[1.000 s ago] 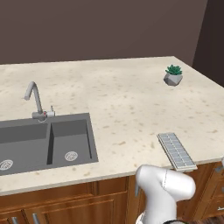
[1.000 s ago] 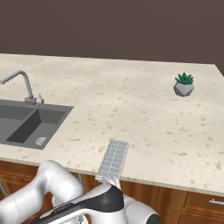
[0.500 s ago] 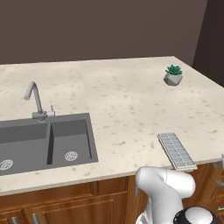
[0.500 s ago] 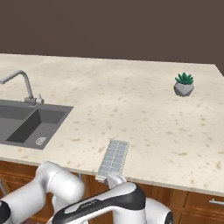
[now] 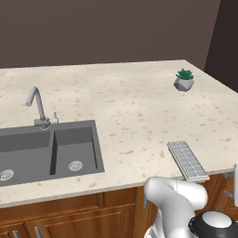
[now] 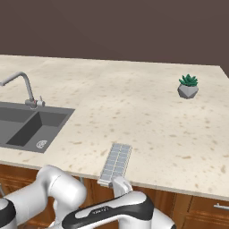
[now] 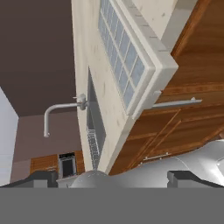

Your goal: The ice cube tray has been filled with water. Take the tray and place it in the freezer to make ice. Close the freezer door after placing the tray.

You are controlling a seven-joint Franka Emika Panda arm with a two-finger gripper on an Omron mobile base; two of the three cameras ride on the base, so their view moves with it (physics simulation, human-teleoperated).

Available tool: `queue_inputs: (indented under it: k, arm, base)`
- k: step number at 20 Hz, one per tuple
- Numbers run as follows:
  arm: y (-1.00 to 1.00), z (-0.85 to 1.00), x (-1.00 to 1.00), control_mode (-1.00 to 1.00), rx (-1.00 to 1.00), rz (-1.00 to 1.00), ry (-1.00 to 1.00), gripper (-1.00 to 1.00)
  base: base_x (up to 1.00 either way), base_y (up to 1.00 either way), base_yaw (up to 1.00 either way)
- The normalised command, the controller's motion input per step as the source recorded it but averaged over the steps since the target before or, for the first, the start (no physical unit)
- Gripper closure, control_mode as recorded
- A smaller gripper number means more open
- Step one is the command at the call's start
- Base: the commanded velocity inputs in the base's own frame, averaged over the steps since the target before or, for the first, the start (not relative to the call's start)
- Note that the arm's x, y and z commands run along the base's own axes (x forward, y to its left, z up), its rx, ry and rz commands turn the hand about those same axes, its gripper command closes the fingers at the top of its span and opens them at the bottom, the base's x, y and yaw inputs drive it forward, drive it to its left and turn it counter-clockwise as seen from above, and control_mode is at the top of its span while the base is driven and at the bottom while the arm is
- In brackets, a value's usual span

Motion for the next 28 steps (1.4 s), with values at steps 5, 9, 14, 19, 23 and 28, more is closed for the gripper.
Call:
queue_inputs:
  k: [5, 9, 14, 19, 23, 28]
  arm:
    - [0.13, -0.09, 0.02, -1.0, 0.08, -0.02, -0.02, -1.0]
    - [0.15, 0.0, 0.12, -1.0, 0.03, 0.0, 0.0, -1.0]
    - [0.09, -0.02, 0.16, -1.0, 0.0, 0.0, 0.0, -1.0]
    - [0.02, -0.09, 0.17, -1.0, 0.0, 0.0, 0.0, -1.0]
    - [0.0, -0.12, 0.19, -1.0, 0.0, 0.0, 0.0, -1.0]
    - [0.0, -0.14, 0.18, -1.0, 0.0, 0.0, 0.0, -1.0]
  base:
    - [0.0, 0.0, 0.0]
    - [0.0, 0.0, 0.0]
    - [0.0, 0.0, 0.0]
    - [0.0, 0.0, 0.0]
    - [0.0, 0.0, 0.0]
    - [0.0, 0.0, 0.0]
